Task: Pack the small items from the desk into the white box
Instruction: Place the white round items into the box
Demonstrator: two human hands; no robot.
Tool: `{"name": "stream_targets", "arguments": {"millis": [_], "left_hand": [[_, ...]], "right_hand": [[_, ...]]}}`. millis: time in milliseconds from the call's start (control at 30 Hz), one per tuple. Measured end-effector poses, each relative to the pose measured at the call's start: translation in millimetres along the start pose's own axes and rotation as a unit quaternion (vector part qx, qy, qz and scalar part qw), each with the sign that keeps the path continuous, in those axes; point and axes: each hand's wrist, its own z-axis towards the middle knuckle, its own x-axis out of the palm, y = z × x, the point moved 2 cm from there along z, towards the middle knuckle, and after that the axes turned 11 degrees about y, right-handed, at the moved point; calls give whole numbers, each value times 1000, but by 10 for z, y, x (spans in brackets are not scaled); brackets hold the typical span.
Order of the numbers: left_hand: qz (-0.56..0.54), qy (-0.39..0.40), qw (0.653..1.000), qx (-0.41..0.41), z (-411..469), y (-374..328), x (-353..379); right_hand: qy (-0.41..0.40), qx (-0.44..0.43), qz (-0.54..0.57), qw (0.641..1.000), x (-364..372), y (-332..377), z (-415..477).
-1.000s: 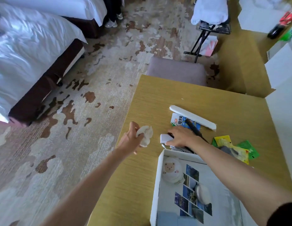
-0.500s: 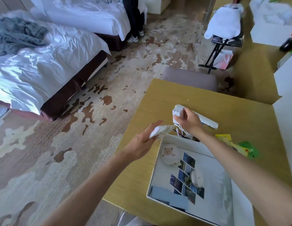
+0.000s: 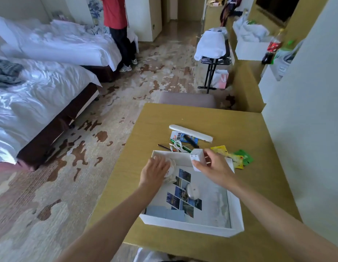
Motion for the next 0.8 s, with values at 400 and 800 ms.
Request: {"name": "stream_targets", "arguments": {"millis": [400,800], "left_hand": [[-21,-13,999,31,31,-44,-88],[-104,-26,993,50,-7,24,-230]], "right_hand": [[126,75,-146,978,121,-180,-167],[364,61,-377,849,669,-362,-423]]}}
